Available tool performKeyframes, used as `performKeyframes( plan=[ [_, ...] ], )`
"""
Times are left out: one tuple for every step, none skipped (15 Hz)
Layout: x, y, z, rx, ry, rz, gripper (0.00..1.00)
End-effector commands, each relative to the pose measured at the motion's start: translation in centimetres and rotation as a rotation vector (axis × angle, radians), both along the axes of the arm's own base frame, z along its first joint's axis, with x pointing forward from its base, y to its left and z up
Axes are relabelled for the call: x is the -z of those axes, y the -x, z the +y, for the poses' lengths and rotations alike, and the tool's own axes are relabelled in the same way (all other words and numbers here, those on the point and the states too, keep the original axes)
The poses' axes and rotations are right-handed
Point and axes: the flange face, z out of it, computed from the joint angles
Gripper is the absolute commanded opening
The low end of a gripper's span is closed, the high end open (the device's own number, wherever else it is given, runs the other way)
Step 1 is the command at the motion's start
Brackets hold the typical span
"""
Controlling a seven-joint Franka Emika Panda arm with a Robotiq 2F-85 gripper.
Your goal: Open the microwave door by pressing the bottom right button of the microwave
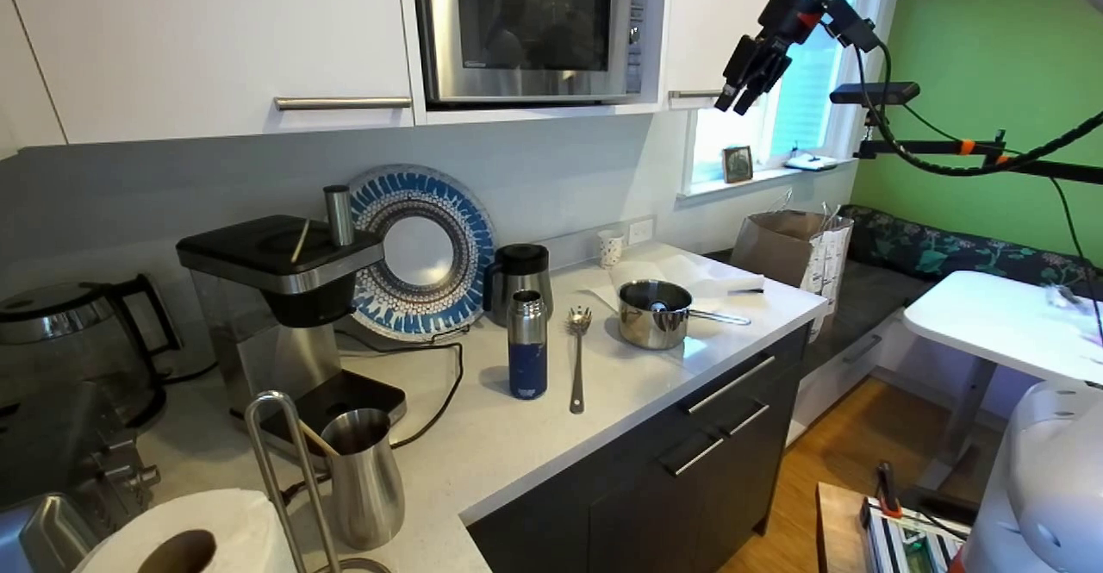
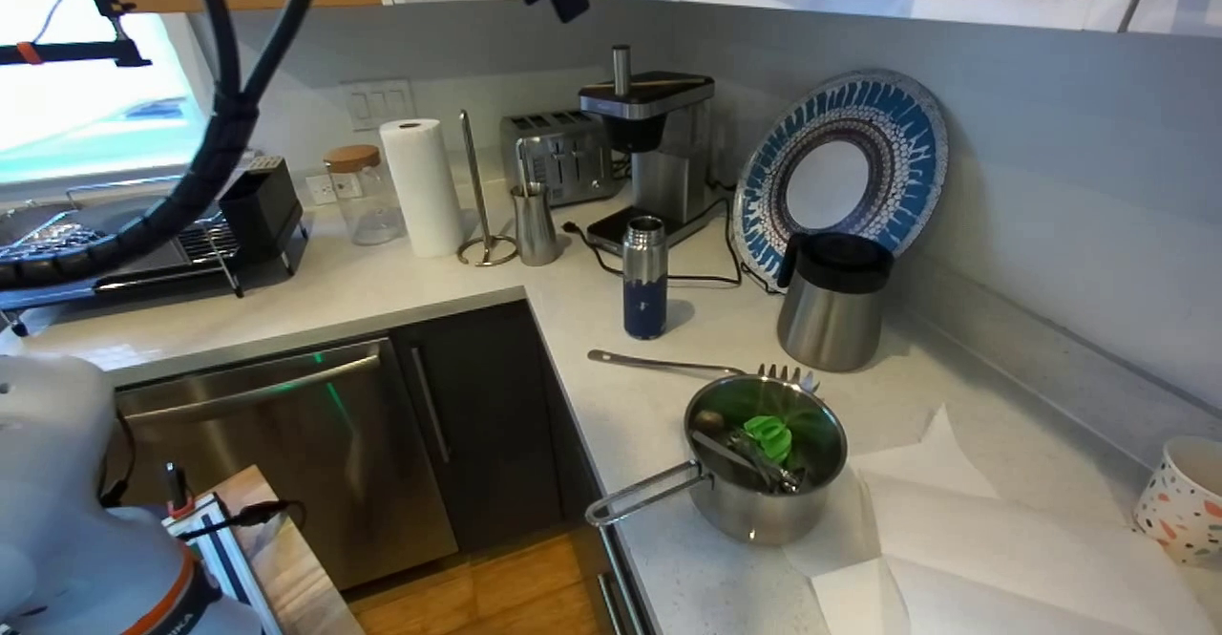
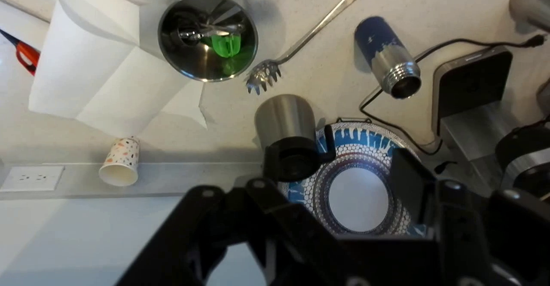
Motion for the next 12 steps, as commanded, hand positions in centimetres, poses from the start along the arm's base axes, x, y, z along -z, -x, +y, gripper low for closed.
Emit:
performKeyframes(
  plan=[
    [0.4,-0.3,4.0,0.018,0.027,0.098,0.99],
    [0.6,-0.6,5.0,0.022,0.044,0.105,1.00],
    [0.8,-1.2,5.6,0.025,0.044,0.093,1.00],
    [0.9,-1.8,6.0,0.020,0.036,0.073,1.00],
    [0.1,-1.9,5.1,0.004,0.035,0.077,1.00],
    [0.2,-2.2,5.6,0.002,0.032,0.077,1.00],
    [0.4,-2.4,5.9,0.002,0.030,0.079,1.00],
    [0.5,-2.4,5.9,0.002,0.029,0.080,1.00],
    [0.5,-2.4,5.8,0.003,0.029,0.080,1.00],
    [0.5,-2.4,5.8,0.004,0.029,0.079,1.00],
    [0.4,-2.4,5.8,0.004,0.029,0.079,1.00],
    [0.4,-2.4,5.8,0.004,0.029,0.078,1.00]
  ],
)
